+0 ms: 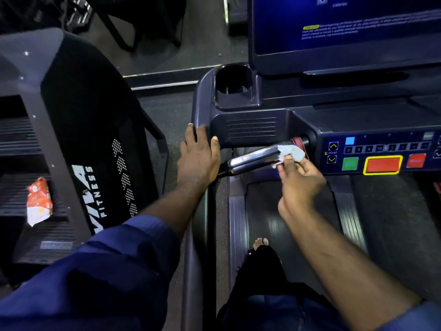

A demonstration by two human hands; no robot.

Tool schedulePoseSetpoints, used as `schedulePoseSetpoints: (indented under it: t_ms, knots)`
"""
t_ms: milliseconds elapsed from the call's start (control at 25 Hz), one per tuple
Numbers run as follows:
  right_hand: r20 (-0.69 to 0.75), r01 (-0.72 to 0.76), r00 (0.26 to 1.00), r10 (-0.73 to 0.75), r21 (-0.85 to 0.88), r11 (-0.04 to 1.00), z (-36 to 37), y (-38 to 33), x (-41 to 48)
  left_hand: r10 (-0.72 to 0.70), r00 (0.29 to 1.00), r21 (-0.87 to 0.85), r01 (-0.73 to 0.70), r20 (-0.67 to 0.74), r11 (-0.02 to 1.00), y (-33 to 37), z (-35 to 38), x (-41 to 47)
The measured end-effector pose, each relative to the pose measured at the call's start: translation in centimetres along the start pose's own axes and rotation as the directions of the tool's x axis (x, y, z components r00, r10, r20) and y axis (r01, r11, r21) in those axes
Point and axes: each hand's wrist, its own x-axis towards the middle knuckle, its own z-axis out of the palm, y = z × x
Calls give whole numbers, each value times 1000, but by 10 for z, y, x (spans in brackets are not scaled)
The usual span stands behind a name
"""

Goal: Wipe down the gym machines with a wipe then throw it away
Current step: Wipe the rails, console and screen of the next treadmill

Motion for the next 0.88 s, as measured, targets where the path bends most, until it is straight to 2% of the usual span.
schedulePoseSetpoints:
  t_ms: [80,120,160,240,320,360,400,440,480,600,640,760,800,880]
  knots:
    - [-27,124,991,-129,-136,983,-9,5,1,-3,1000,1,3,6,1000,-1,2,0]
    - [-25,222,971,-237,-265,938,-16,6,4,-6,1000,-2,6,6,1000,-2,3,1]
    - [11,340,928,-372,-435,834,-24,5,7,-7,1000,-6,8,3,1000,-2,3,1]
    - [242,574,776,-583,-655,491,-39,1,8,-1,1000,-8,1,-7,1000,-1,2,0]
    - [531,754,561,-635,-645,126,-50,1,4,-4,1000,-8,4,-8,1000,1,3,0]
    - [619,802,473,-627,-597,15,-53,0,1,-8,1000,-9,8,-6,1000,1,3,0]
    - [668,828,413,-619,-558,-50,-54,-1,1,-8,1000,-6,8,-7,1000,1,3,0]
    - [691,837,375,-618,-539,-94,-52,-4,3,-7,1000,-3,7,-7,1000,-1,3,-1]
    - [701,834,368,-612,-539,-117,-48,-7,8,-5,1000,-2,5,-5,1000,-1,3,-1]
    - [734,816,450,-509,-569,-99,-28,-14,24,-2,1000,19,2,-1,1000,1,2,-2]
    - [787,836,434,-438,-534,-131,-22,-10,23,-1,1000,23,1,-1,1000,2,1,-1]
    - [946,924,252,-205,-298,-241,-20,-7,22,-7,1000,26,7,6,1000,5,1,0]
    - [946,917,253,-203,-301,-261,-23,-12,29,-4,1000,24,4,8,1000,5,1,0]
    - [880,852,379,-287,-453,-263,-28,-28,46,-3,1000,22,3,4,1000,4,1,-1]
